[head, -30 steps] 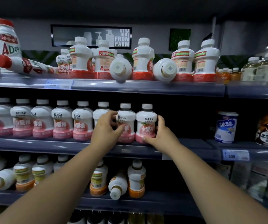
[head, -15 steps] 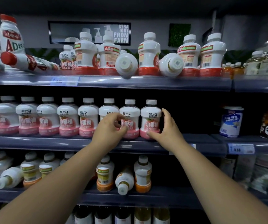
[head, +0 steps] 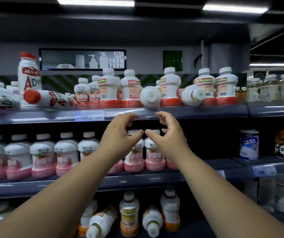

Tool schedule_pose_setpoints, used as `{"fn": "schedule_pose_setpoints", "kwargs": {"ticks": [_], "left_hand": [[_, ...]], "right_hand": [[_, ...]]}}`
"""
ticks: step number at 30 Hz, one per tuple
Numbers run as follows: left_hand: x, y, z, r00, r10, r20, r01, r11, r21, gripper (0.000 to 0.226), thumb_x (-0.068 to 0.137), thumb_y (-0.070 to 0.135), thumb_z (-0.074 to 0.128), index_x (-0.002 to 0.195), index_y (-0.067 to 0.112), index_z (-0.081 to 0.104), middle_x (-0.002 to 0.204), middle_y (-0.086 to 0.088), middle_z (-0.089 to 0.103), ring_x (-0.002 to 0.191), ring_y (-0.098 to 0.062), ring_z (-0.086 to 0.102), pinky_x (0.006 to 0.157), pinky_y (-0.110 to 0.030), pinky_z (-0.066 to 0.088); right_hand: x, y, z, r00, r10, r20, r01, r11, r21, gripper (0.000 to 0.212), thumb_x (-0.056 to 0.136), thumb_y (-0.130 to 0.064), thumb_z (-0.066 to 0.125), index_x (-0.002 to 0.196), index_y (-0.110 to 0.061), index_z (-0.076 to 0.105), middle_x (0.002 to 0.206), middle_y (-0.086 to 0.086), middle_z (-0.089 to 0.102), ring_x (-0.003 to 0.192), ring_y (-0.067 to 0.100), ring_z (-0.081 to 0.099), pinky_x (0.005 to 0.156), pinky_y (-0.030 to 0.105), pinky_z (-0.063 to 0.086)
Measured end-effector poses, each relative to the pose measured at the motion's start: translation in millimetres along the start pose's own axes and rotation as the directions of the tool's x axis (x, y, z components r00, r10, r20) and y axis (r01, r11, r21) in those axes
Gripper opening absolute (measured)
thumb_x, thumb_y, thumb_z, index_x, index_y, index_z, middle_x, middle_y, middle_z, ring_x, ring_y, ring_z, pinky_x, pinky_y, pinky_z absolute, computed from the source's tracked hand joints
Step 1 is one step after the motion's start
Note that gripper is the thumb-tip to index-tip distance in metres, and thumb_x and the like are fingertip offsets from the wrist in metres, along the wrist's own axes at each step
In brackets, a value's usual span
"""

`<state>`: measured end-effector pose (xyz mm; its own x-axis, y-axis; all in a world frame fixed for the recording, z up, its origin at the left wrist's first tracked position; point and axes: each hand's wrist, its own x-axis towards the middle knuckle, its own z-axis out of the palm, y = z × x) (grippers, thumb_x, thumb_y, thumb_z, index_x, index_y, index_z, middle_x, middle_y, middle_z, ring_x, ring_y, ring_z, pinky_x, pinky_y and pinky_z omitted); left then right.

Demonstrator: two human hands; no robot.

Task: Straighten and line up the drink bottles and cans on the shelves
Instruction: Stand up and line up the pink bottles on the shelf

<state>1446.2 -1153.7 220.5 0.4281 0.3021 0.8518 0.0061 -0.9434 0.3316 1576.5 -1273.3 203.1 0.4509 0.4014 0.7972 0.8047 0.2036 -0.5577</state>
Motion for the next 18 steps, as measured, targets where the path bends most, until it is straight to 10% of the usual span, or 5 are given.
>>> {"fn": "schedule_pose_setpoints", "kwargs": {"ticks": [18], "left_hand": [[21.5, -89.5, -147.6, 0.997, -0.055, -0.046, 0.064, 0.972, 0.224, 0.041, 0.082, 0.03, 0.074, 0.121, 0.03, 0.059, 0.112, 0.014, 0.057, 0.1, -0.003, 0.057, 0.088, -0.034, 0.052]], "right_hand": [[51.9, -71.4, 125.6, 0.982, -0.118, 0.146, 0.123, 0.992, -0.03, 0.045, 0.081, -0.033, 0.076, 0.122, -0.033, 0.058, 0.12, -0.014, 0.057, 0.107, 0.004, 0.056, 0.088, 0.026, 0.049]]}}
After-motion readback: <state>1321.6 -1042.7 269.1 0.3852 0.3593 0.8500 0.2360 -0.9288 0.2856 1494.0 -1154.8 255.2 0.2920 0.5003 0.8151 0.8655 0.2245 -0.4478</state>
